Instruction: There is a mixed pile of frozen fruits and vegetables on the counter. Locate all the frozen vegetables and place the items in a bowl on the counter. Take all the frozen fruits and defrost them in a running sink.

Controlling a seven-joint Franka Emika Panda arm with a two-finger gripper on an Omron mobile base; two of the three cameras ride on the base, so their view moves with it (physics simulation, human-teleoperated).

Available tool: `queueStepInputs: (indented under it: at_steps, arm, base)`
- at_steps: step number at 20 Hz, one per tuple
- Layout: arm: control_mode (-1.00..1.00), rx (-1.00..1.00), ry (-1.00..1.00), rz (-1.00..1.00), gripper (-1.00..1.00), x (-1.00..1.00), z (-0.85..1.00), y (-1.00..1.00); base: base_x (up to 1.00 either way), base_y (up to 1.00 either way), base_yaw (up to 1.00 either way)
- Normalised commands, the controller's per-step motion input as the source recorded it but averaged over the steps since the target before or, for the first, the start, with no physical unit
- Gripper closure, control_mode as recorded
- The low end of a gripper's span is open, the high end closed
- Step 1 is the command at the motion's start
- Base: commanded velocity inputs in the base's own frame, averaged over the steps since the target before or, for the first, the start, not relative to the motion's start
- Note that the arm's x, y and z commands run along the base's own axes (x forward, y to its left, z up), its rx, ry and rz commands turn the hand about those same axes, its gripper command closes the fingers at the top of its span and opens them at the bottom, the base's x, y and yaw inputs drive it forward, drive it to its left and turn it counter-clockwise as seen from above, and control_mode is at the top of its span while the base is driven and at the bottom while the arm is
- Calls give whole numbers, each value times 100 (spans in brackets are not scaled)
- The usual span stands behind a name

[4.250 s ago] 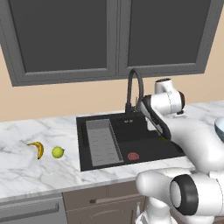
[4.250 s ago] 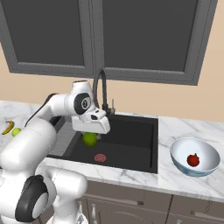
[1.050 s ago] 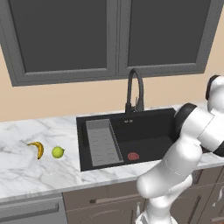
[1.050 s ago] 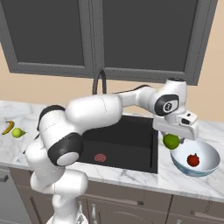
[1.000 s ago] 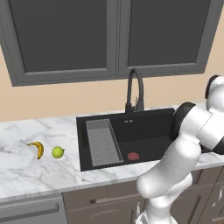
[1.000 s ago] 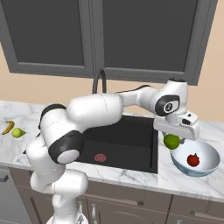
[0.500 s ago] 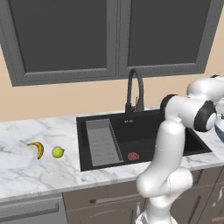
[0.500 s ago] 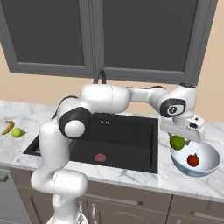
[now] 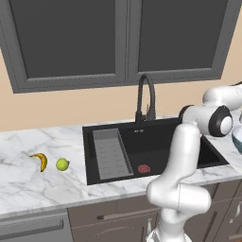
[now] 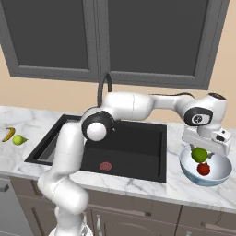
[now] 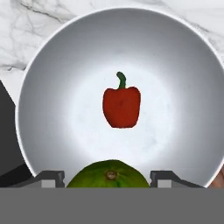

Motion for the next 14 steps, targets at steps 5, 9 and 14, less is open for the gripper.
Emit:
queueStepInputs:
  at_steps: [5, 9, 14]
  arm:
    - [-100, -1, 0, 0, 100, 0, -29, -6]
    - [-100, -14, -1, 0, 100, -1, -52, 19]
    - [-100, -19, -6, 0, 100, 0, -39, 27]
  base:
    - [0, 0, 0]
    - [0, 0, 0]
    - [0, 0, 0]
